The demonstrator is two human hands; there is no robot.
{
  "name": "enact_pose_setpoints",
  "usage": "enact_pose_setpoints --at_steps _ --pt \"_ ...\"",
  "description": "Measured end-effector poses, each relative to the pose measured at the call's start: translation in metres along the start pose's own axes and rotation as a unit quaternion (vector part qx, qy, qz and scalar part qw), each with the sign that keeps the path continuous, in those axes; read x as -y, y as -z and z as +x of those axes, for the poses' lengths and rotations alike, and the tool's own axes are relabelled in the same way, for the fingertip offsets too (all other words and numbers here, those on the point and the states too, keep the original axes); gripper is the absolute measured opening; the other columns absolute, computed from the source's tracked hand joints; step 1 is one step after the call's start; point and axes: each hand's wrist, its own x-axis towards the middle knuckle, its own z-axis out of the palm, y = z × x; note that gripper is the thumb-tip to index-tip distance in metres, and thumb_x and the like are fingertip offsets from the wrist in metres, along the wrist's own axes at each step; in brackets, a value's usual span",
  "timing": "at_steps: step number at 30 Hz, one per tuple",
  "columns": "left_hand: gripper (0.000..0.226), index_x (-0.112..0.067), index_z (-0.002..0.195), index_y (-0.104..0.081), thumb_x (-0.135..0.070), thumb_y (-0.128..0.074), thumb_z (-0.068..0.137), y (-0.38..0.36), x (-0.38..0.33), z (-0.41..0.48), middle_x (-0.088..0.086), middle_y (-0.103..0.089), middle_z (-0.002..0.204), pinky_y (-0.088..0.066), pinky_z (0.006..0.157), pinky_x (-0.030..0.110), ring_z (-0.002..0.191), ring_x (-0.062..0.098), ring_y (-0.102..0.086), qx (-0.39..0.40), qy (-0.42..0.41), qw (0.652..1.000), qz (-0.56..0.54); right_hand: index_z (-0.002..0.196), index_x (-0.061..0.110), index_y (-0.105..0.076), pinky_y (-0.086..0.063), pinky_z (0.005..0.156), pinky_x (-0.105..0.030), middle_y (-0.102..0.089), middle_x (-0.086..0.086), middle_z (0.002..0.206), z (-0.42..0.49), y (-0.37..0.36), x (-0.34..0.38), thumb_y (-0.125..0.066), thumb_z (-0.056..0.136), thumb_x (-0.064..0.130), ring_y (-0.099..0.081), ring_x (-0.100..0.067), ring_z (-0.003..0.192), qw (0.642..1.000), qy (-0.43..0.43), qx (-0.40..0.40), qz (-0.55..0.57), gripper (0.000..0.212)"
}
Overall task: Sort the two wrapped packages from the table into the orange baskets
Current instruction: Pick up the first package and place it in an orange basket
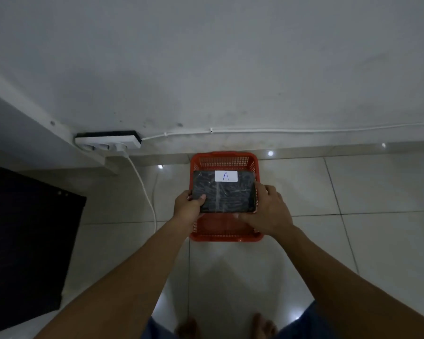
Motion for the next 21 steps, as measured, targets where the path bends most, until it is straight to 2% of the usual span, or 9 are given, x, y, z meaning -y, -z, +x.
enact_pose_setpoints --at_steps 2,4,6,11,13,16,17,19,21 --pt "0.020 -0.021 0.104 -0.060 -0.010 -0.067 0.088 -0.002 0.023 0.033 0.005 -0.068 0.107 -0.057 0.090 0.041 0.099 0.025 -0.068 0.003 -0.004 1.000 -0.007 0.149 0.023 -0.029 -0.047 0.101 -0.054 -0.046 -0.014 0.142 0.024 -0.028 -0.018 -0.073 0.064 0.069 -0.046 -0.034 0.128 1.000 0.002 -0.014 0.001 0.106" --pt "0.020 -0.023 0.102 -0.060 -0.011 -0.067 0.088 -0.003 0.044 0.062 0.002 -0.068 0.106 -0.058 0.085 0.037 0.097 0.022 -0.068 0.003 -0.008 1.000 -0.011 0.146 0.023 -0.031 -0.048 0.098 -0.052 -0.046 -0.013 0.140 0.044 -0.053 -0.033 -0.069 0.069 0.070 -0.046 -0.033 0.127 0.999 0.000 -0.036 0.010 0.098" --pt "0.022 -0.020 0.108 -0.062 -0.012 -0.067 0.089 -0.005 0.061 0.086 -0.001 -0.068 0.104 -0.058 0.082 0.032 0.095 0.019 -0.068 0.007 -0.018 1.000 -0.003 0.143 0.022 -0.034 -0.049 0.096 -0.051 -0.046 -0.013 0.139 0.061 -0.074 -0.046 -0.066 0.072 0.070 -0.046 -0.032 0.126 0.998 0.000 -0.059 0.017 0.091" --pt "0.040 -0.010 0.129 -0.057 -0.013 -0.065 0.090 -0.017 0.086 0.124 0.004 -0.064 0.117 -0.054 0.095 0.037 0.101 0.021 -0.064 0.001 -0.031 0.999 0.027 0.141 0.022 -0.036 -0.049 0.096 -0.052 -0.046 -0.013 0.138 0.091 -0.106 -0.069 -0.068 0.077 0.062 -0.044 -0.032 0.125 0.997 0.006 -0.075 0.009 0.082" --pt "0.042 -0.010 0.132 -0.054 -0.015 -0.064 0.091 -0.022 0.091 0.130 0.004 -0.061 0.116 -0.056 0.086 0.031 0.096 0.018 -0.063 0.000 -0.026 0.999 0.038 0.140 0.021 -0.036 -0.049 0.096 -0.051 -0.045 -0.013 0.138 0.095 -0.116 -0.073 -0.069 0.078 0.058 -0.044 -0.032 0.125 0.998 0.003 -0.068 0.000 0.079" --pt "0.040 -0.010 0.132 -0.053 -0.014 -0.061 0.093 -0.030 0.096 0.136 0.002 -0.061 0.113 -0.052 0.061 0.018 0.084 0.010 -0.061 -0.008 -0.025 0.998 0.061 0.140 0.020 -0.035 -0.048 0.095 -0.050 -0.042 -0.014 0.138 0.101 -0.128 -0.072 -0.069 0.079 0.053 -0.041 -0.032 0.126 0.998 0.000 -0.066 -0.010 0.078" --pt "0.039 -0.009 0.132 -0.054 -0.014 -0.061 0.093 -0.030 0.096 0.138 0.003 -0.062 0.115 -0.052 0.060 0.018 0.084 0.010 -0.061 -0.013 -0.025 0.997 0.068 0.141 0.020 -0.035 -0.048 0.095 -0.050 -0.042 -0.014 0.137 0.103 -0.131 -0.069 -0.069 0.079 0.051 -0.040 -0.033 0.126 0.998 0.001 -0.066 -0.010 0.077" --pt "0.038 -0.010 0.131 -0.055 -0.015 -0.060 0.093 -0.032 0.100 0.145 0.008 -0.063 0.121 -0.056 0.070 0.025 0.090 0.017 -0.063 -0.025 -0.022 0.996 0.083 0.141 0.019 -0.035 -0.047 0.096 -0.050 -0.041 -0.015 0.138 0.108 -0.138 -0.069 -0.069 0.080 0.049 -0.040 -0.034 0.126 0.998 0.003 -0.063 -0.017 0.076" --pt "0.038 -0.011 0.131 -0.055 -0.017 -0.060 0.093 -0.033 0.104 0.151 0.009 -0.062 0.124 -0.056 0.087 0.035 0.101 0.023 -0.063 -0.038 -0.023 0.993 0.108 0.142 0.018 -0.035 -0.047 0.097 -0.048 -0.041 -0.016 0.138 0.111 -0.146 -0.071 -0.068 0.080 0.049 -0.040 -0.035 0.126 0.998 0.005 -0.061 -0.032 0.076"
